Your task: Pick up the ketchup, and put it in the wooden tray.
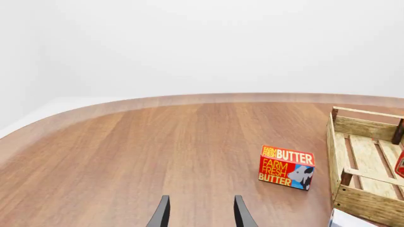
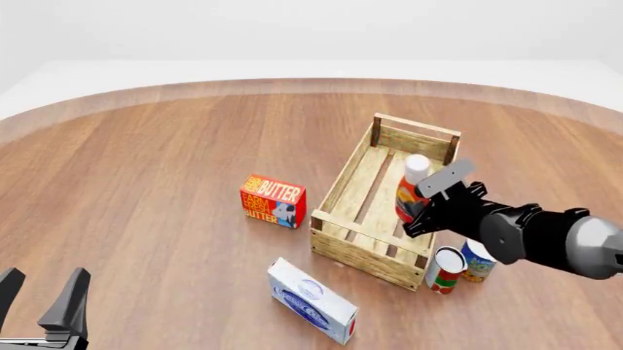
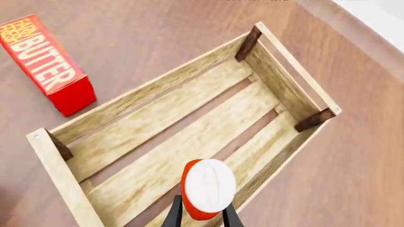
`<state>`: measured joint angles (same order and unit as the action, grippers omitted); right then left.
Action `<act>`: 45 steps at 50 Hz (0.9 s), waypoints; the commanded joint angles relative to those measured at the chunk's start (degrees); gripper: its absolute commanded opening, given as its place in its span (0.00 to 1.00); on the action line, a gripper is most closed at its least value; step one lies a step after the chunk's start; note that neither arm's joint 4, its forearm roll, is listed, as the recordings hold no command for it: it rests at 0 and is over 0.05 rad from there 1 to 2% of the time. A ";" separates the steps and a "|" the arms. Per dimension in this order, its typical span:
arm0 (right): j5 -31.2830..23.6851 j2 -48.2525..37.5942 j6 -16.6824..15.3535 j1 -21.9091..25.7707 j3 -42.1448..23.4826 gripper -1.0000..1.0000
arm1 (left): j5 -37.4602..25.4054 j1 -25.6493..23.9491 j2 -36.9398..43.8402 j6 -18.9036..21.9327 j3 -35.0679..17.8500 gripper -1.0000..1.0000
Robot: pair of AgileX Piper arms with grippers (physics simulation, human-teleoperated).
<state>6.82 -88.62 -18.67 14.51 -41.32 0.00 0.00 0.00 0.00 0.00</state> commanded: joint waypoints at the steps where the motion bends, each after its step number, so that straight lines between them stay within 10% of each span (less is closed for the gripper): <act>1: 0.42 -4.90 -0.32 0.00 -4.47 0.00 | 0.00 0.00 0.00 0.00 0.00 1.00; 45: -0.97 -19.15 1.15 -0.70 -17.10 0.00 | 0.00 0.00 0.00 0.00 0.00 1.00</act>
<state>6.18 -105.50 -18.75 13.67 -55.84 0.00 0.00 0.00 0.00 0.00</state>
